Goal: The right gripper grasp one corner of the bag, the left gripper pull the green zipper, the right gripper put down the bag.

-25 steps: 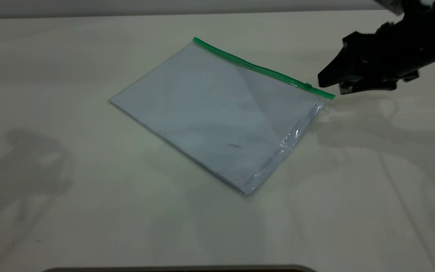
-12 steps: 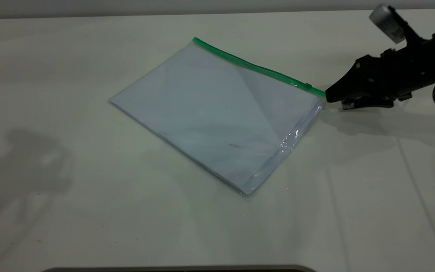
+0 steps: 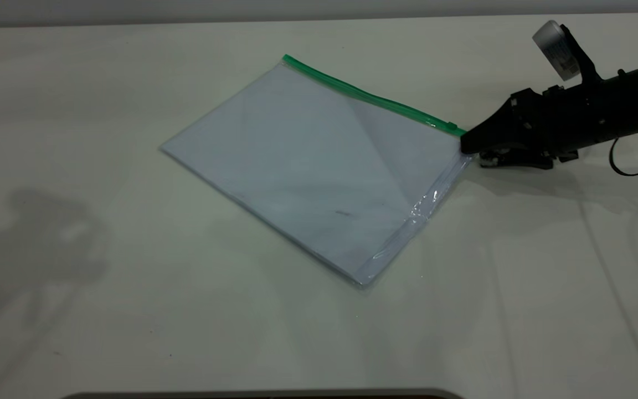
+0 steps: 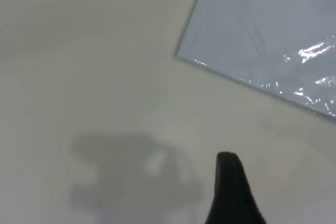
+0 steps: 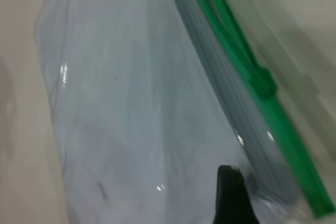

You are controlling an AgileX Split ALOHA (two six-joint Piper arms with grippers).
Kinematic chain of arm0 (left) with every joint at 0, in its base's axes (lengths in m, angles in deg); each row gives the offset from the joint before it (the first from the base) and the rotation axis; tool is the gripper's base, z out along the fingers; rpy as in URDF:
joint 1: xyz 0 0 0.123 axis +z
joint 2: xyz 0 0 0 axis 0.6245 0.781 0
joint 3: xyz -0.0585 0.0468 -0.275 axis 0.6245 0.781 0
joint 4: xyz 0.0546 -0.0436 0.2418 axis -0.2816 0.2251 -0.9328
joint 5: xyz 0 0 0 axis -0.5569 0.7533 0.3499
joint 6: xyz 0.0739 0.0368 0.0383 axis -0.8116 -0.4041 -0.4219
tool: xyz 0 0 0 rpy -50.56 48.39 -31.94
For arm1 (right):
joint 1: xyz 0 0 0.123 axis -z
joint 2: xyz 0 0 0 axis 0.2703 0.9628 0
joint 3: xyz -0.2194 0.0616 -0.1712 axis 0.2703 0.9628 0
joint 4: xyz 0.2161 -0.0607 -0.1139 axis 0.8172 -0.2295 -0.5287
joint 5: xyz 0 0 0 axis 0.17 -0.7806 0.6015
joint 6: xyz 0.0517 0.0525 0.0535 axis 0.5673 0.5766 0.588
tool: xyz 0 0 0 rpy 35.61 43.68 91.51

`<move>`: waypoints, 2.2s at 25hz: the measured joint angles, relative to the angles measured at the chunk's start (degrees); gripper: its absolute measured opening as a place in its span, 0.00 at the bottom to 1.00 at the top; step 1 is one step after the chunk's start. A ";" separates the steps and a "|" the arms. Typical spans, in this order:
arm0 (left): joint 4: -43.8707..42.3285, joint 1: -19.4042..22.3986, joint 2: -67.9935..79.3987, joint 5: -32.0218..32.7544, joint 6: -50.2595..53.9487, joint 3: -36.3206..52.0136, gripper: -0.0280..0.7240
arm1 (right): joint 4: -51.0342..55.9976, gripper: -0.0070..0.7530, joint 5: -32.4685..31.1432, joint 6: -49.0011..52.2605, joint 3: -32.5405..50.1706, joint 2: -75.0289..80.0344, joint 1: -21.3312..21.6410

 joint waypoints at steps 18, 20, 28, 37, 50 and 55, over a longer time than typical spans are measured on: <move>1.27 0.00 1.80 -0.33 0.00 0.00 0.76 | 5.55 0.52 1.50 -5.34 -0.04 1.13 -6.05; 1.27 0.00 1.80 -0.33 0.00 0.00 0.76 | 5.10 0.45 0.27 -5.36 -0.04 1.13 -5.64; 1.33 0.00 3.41 -0.49 0.10 -0.04 0.76 | 4.61 0.08 -2.48 -5.81 -0.04 1.13 -4.66; 1.32 -1.68 7.59 1.08 -3.96 -2.80 0.76 | 3.25 0.06 -6.48 -6.01 -1.41 1.08 -6.77; 3.94 -11.40 31.20 -1.34 -13.67 -20.29 0.76 | -11.59 0.06 -0.29 7.20 -10.70 -4.03 -20.96; 8.75 -14.15 41.59 0.20 -23.64 -29.40 0.76 | -16.79 0.06 2.73 11.60 -11.91 -6.95 -22.25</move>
